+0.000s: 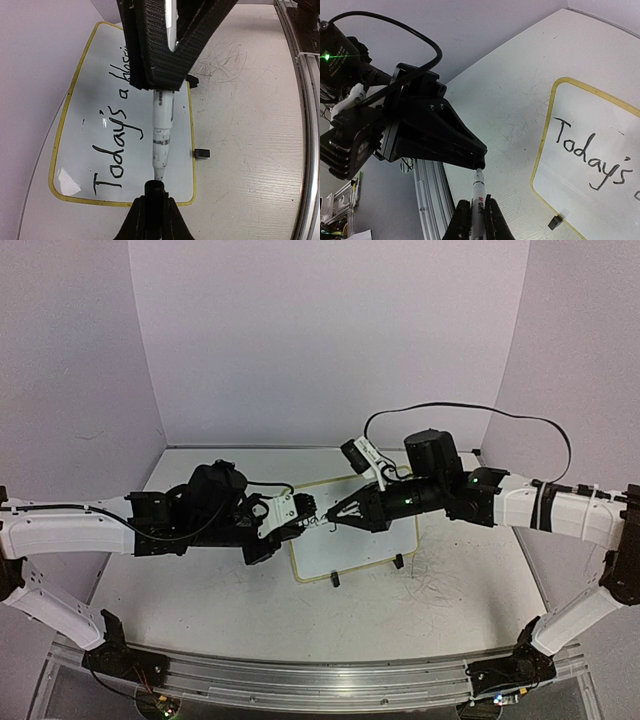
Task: Write a sentence on the whiteboard
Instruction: Insert the pen cap into the whiteboard marker.
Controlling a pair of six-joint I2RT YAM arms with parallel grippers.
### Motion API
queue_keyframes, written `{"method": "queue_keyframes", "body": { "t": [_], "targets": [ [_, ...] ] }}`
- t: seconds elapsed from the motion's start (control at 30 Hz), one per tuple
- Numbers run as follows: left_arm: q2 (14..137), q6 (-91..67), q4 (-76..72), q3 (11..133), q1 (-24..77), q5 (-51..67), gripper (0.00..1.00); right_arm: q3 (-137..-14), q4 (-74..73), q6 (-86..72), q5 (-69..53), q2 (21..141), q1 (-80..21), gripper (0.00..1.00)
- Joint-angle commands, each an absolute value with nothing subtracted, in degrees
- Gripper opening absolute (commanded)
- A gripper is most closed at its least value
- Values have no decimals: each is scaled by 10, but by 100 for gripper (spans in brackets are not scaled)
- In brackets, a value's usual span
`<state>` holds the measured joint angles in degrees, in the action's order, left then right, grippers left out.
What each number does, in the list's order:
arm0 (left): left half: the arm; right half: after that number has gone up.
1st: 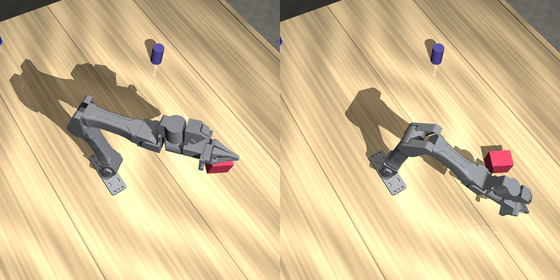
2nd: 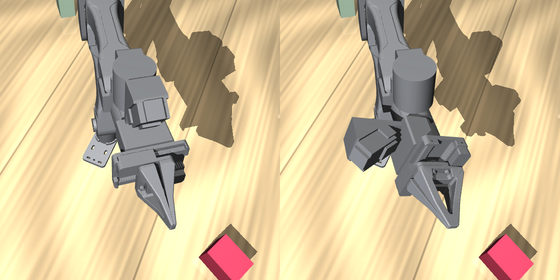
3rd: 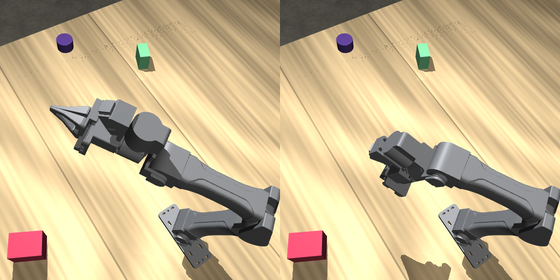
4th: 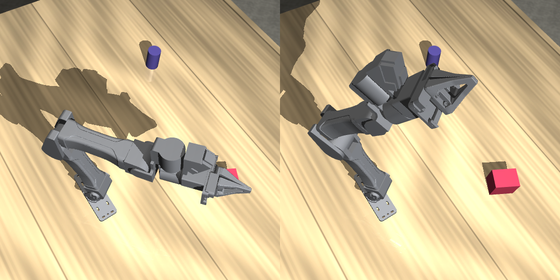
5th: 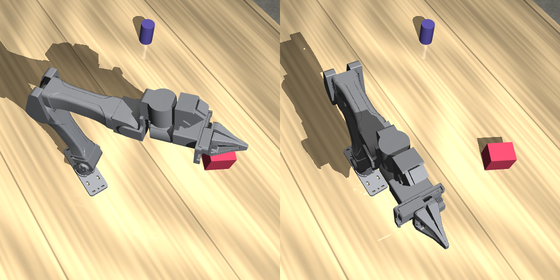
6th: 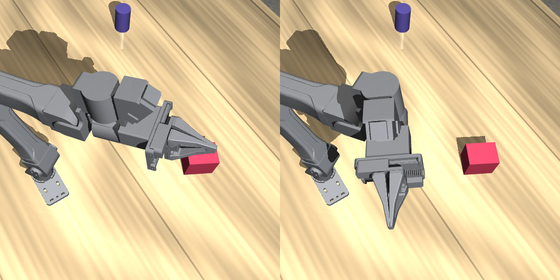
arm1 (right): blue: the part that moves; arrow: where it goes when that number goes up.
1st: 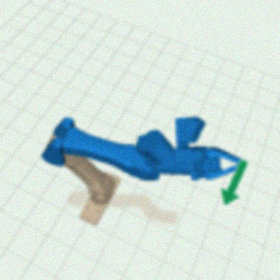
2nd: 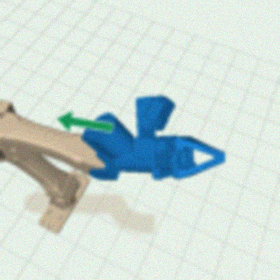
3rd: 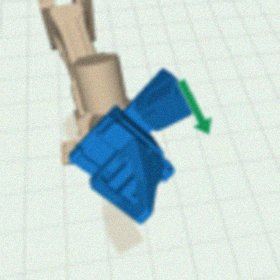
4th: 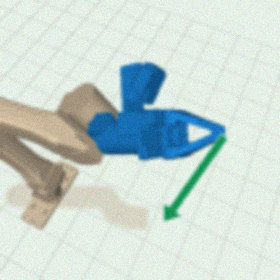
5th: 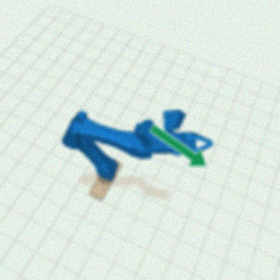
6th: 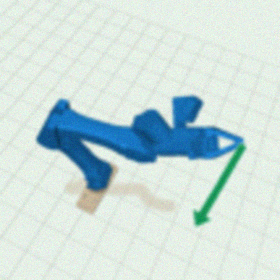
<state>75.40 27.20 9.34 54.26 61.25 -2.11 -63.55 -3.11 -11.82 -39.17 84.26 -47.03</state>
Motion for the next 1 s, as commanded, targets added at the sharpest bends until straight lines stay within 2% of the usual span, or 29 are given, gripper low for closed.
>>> {"method": "queue_keyframes", "body": {
  "t": [0.0,0.5,0.83,0.97],
  "targets": [
    [738,272,69,546,616,-21,0,-663,-21,-111,-399,858,-477,0],
    [738,278,36,559,627,-22,0,-705,-4,-134,-403,933,-514,0],
    [758,304,-29,576,676,-50,0,-668,120,-234,-358,985,-577,0],
    [756,296,-31,563,685,-61,0,-651,130,-239,-335,966,-578,0]
  ]
}}
